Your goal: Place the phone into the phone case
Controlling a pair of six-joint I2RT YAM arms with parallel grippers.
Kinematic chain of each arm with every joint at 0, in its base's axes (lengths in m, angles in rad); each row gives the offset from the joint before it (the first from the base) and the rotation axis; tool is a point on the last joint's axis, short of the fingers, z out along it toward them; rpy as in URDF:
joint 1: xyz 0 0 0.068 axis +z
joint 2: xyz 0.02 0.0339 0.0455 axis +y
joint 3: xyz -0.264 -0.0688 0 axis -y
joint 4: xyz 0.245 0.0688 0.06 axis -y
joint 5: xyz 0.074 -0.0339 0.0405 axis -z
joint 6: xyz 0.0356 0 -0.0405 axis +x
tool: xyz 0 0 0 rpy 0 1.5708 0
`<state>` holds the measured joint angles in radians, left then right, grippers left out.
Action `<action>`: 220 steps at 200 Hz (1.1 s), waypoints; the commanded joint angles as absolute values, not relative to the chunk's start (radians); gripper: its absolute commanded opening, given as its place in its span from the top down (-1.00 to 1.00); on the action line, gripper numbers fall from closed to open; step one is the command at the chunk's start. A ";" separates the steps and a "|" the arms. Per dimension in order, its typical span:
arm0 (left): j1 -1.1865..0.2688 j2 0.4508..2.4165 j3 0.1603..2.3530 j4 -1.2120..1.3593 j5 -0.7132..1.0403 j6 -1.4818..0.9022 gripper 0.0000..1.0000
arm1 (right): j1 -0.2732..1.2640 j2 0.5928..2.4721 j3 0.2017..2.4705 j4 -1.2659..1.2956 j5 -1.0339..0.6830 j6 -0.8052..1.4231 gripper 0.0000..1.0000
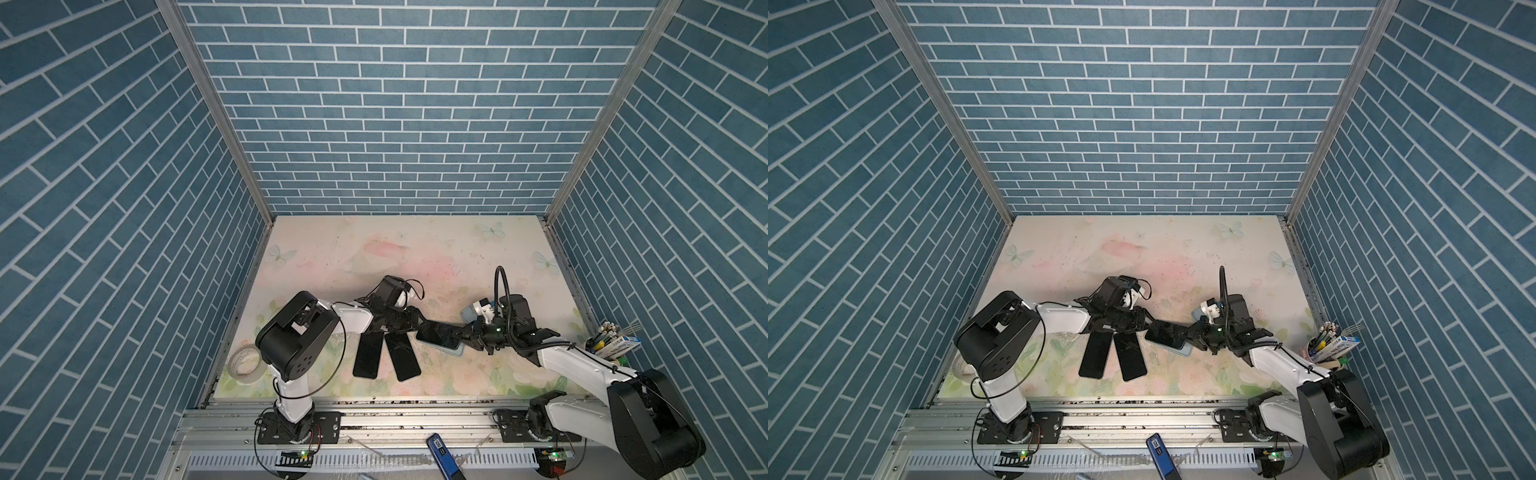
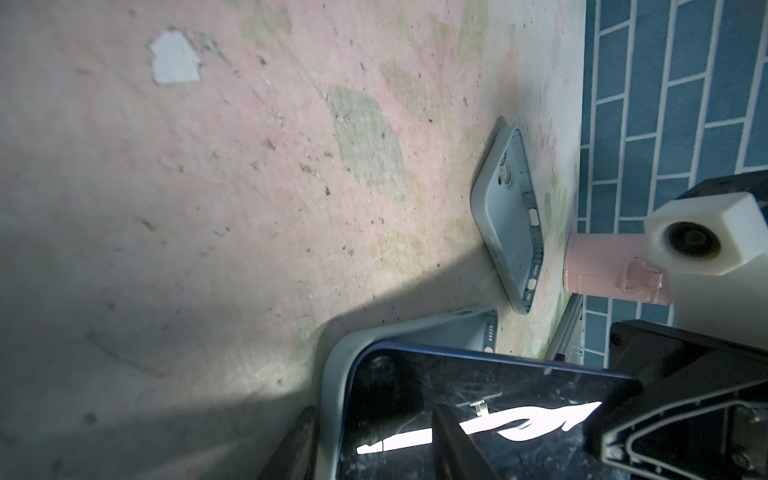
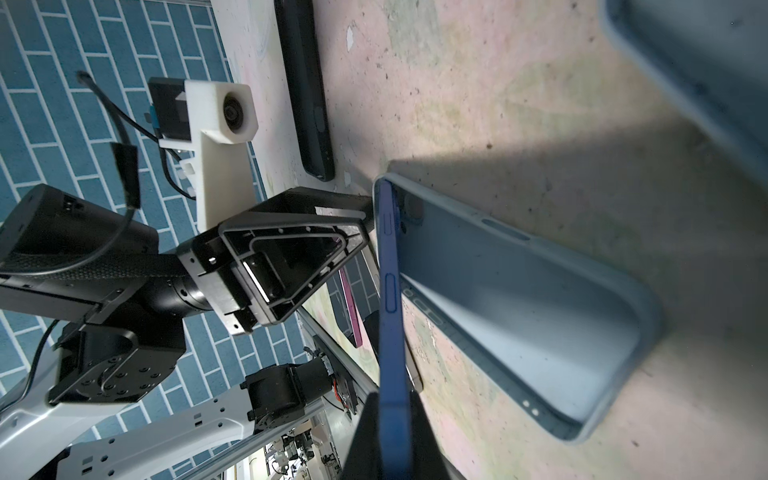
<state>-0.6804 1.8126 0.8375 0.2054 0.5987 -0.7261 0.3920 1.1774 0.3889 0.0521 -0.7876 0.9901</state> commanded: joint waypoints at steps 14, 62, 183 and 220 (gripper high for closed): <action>-0.689 1.832 0.851 0.179 0.609 -0.714 0.06 | 0.390 1.229 0.380 0.029 -0.776 0.946 1.00; -0.690 1.838 0.856 0.178 0.614 -0.713 0.06 | 0.388 1.302 0.379 0.067 -0.778 0.925 1.00; -0.690 1.821 0.844 0.182 0.600 -0.712 0.07 | 0.337 1.274 0.374 0.013 -0.757 0.913 0.53; -0.690 1.815 0.843 0.181 0.595 -0.712 0.07 | 0.334 1.245 0.405 -0.055 -0.754 0.882 0.05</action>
<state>-0.6861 1.8126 0.8448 0.1955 0.5888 -0.7231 0.3378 1.2785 0.3794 0.0200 -0.7734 0.9237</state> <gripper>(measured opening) 0.464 0.430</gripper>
